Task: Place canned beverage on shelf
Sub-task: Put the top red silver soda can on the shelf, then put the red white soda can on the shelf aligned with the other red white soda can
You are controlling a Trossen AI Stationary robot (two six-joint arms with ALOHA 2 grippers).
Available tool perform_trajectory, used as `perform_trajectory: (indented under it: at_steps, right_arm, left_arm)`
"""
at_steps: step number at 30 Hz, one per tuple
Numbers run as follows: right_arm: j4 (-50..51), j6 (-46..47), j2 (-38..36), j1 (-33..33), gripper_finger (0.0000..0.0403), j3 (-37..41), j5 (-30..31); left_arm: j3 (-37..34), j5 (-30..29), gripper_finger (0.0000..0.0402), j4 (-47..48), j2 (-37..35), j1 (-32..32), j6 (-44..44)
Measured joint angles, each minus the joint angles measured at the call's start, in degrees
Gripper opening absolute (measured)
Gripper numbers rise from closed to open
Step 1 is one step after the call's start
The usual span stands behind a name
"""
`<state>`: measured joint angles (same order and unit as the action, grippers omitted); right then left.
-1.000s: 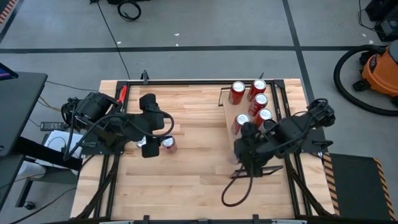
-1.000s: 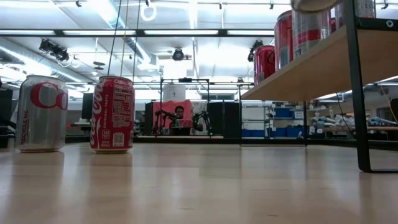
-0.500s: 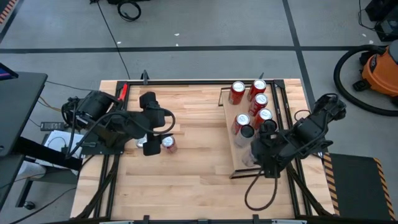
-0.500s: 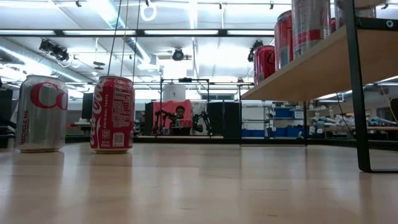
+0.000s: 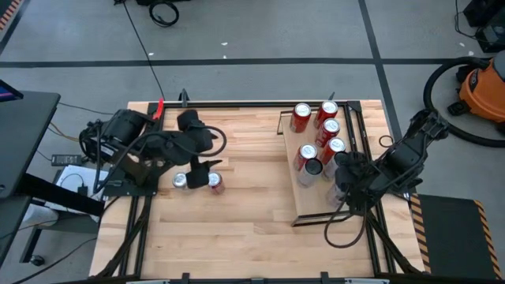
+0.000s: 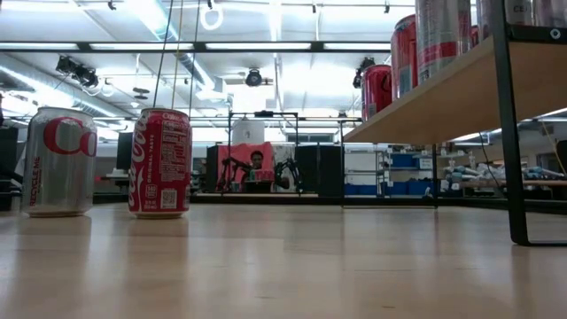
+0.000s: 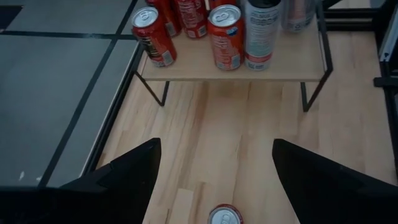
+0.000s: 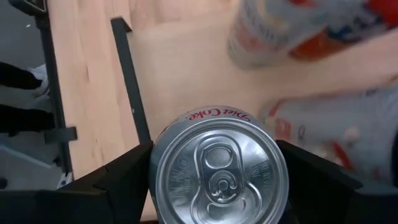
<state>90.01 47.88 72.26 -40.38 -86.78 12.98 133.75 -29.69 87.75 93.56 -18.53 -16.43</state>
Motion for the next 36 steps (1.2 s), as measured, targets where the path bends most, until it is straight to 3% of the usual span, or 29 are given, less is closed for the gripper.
perform_trajectory:
  at_steps: [7,19,30,36]
  right_arm:
    - [-0.3,1.9,0.1,0.0,0.0320,3.1,-3.6]
    - [0.0,3.9,1.3,0.0,0.0350,3.5,-2.0]
    - [0.1,6.6,1.3,0.1,0.0350,1.9,-2.7]
    - [0.0,6.5,1.3,0.1,0.0350,0.4,0.1]
  left_arm:
    - [0.0,0.0,0.0318,0.0,0.0,1.9,0.5]
    - [0.0,2.2,0.0318,0.0,0.0,3.4,1.3]
    - [0.0,2.4,0.0318,0.0,0.0,3.4,2.1]
    - [0.0,2.5,0.0318,0.0,0.0,3.4,2.1]
